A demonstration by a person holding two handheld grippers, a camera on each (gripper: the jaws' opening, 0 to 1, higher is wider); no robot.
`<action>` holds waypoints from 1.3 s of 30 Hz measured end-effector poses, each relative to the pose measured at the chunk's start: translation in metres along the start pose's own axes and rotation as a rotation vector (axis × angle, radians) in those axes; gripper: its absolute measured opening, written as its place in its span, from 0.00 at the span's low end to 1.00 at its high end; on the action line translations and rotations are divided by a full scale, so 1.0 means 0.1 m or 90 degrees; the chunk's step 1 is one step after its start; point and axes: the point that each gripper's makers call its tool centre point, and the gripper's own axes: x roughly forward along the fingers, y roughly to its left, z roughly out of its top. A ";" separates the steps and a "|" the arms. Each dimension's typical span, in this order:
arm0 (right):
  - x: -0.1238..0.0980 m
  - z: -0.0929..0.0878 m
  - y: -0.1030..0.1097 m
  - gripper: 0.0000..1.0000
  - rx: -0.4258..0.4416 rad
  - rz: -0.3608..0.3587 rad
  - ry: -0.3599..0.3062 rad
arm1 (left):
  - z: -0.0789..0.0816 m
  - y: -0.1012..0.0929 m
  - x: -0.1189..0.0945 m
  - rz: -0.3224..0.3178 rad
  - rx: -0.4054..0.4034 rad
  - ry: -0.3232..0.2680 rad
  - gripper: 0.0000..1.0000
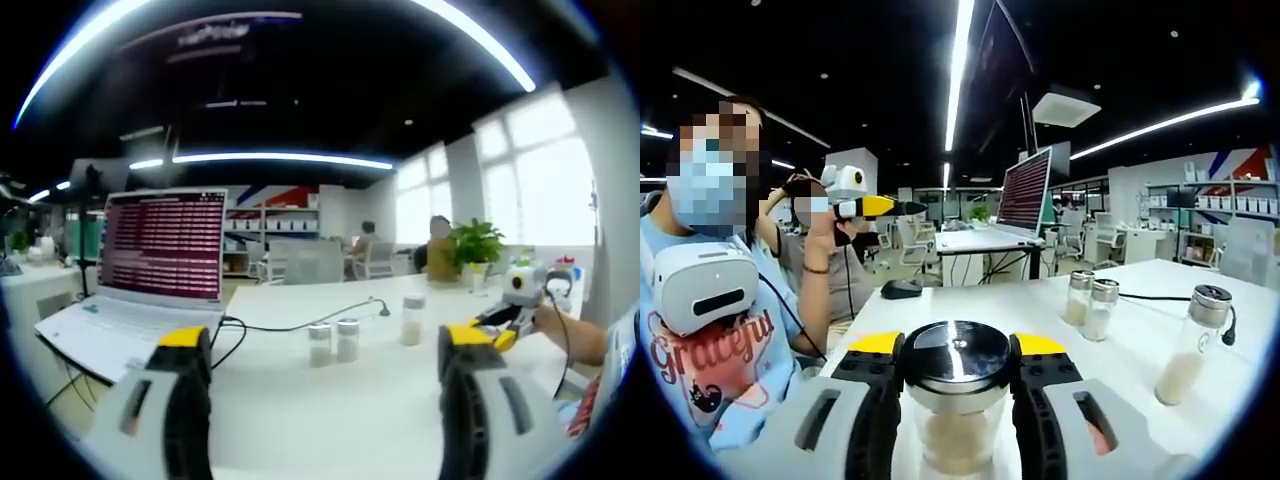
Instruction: Rotate the seasoning bottle until the label or dispensing opening points toward the visible target arrow and the bottle remains upright within the marked orientation range
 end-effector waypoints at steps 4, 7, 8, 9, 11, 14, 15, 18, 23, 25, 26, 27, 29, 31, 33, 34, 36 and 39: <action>0.00 0.00 0.00 0.41 -0.001 -0.020 -0.003 | 0.00 0.00 0.00 0.000 0.001 -0.001 1.00; 0.00 0.00 -0.01 0.41 0.001 -0.026 -0.006 | -0.01 -0.02 0.01 -0.003 0.001 0.002 1.00; 0.00 0.00 -0.01 0.41 0.002 -0.029 -0.006 | -0.02 -0.03 0.01 -0.004 0.001 0.003 1.00; 0.00 0.00 -0.01 0.41 0.002 -0.031 -0.005 | -0.02 -0.03 0.01 -0.004 0.001 0.003 1.00; 0.00 0.00 -0.01 0.41 0.002 -0.036 -0.004 | -0.01 -0.03 0.01 -0.004 0.002 0.001 1.00; -0.01 -0.01 -0.01 0.41 0.003 -0.044 -0.002 | 0.00 -0.03 0.00 -0.007 -0.001 0.000 1.00; -0.01 -0.01 -0.01 0.41 0.004 -0.048 -0.001 | 0.00 -0.03 0.00 -0.006 0.000 0.000 1.00; -0.01 -0.01 -0.01 0.41 0.006 -0.057 -0.003 | 0.00 0.00 0.00 -0.005 0.000 0.002 1.00; -0.01 -0.01 -0.02 0.41 0.008 -0.069 -0.009 | 0.00 -0.01 -0.01 -0.004 0.001 0.002 1.00; -0.01 -0.01 -0.02 0.41 0.010 -0.072 -0.012 | 0.00 -0.02 -0.01 -0.006 0.002 0.001 1.00; -0.01 -0.01 -0.02 0.41 0.012 -0.075 -0.014 | 0.00 -0.02 -0.01 -0.007 0.001 0.001 1.00; -0.01 -0.01 -0.02 0.41 0.014 -0.078 -0.014 | -0.01 -0.03 0.00 -0.007 0.000 0.002 1.00; -0.01 -0.01 -0.01 0.41 0.015 -0.086 -0.014 | -0.01 -0.03 0.00 -0.007 0.001 0.003 1.00; -0.01 -0.01 -0.01 0.41 0.016 -0.094 -0.015 | -0.02 -0.04 0.01 -0.007 0.000 0.005 1.00; -0.01 -0.01 -0.01 0.41 0.017 -0.101 -0.017 | -0.02 -0.04 0.01 -0.008 0.001 0.005 1.00; -0.01 -0.01 -0.01 0.41 0.017 -0.105 -0.019 | -0.02 -0.05 0.01 -0.008 0.001 0.005 1.00; -0.01 -0.01 -0.02 0.41 0.018 -0.112 -0.023 | -0.02 -0.05 0.01 -0.009 0.000 0.004 1.00; -0.01 -0.01 -0.01 0.41 0.020 -0.125 -0.024 | -0.02 -0.05 0.00 -0.008 0.000 0.004 1.00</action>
